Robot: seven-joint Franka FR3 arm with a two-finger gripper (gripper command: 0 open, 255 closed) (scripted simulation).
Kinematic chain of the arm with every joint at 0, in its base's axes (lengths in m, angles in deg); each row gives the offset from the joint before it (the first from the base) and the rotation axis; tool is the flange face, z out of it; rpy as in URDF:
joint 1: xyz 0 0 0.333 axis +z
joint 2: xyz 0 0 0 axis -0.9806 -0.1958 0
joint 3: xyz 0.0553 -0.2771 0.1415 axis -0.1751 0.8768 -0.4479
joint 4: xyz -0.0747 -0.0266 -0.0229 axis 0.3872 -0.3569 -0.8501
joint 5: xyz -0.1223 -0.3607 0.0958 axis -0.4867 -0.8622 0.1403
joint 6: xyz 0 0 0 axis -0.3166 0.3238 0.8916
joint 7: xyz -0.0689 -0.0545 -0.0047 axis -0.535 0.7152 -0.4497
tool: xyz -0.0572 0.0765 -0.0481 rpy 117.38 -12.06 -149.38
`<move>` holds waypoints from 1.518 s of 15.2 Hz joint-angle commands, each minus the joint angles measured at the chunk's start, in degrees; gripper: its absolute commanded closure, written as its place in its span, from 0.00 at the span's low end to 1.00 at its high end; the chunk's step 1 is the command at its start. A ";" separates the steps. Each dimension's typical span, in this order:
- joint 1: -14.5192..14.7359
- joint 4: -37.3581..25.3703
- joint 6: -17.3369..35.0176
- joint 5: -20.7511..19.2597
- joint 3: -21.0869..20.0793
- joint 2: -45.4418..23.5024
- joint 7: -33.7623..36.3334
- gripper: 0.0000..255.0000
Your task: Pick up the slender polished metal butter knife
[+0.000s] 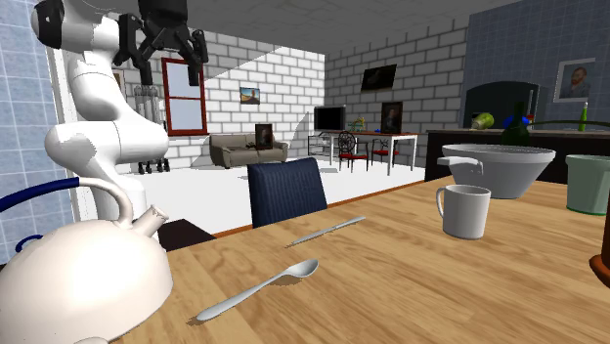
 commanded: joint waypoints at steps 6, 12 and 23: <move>3.41 4.91 11.24 0.59 -0.88 -3.87 -6.99 0.00; 7.51 8.48 24.52 1.61 -2.29 -10.57 -15.17 0.00; 14.71 9.13 46.92 3.51 -5.81 -26.84 -29.69 0.00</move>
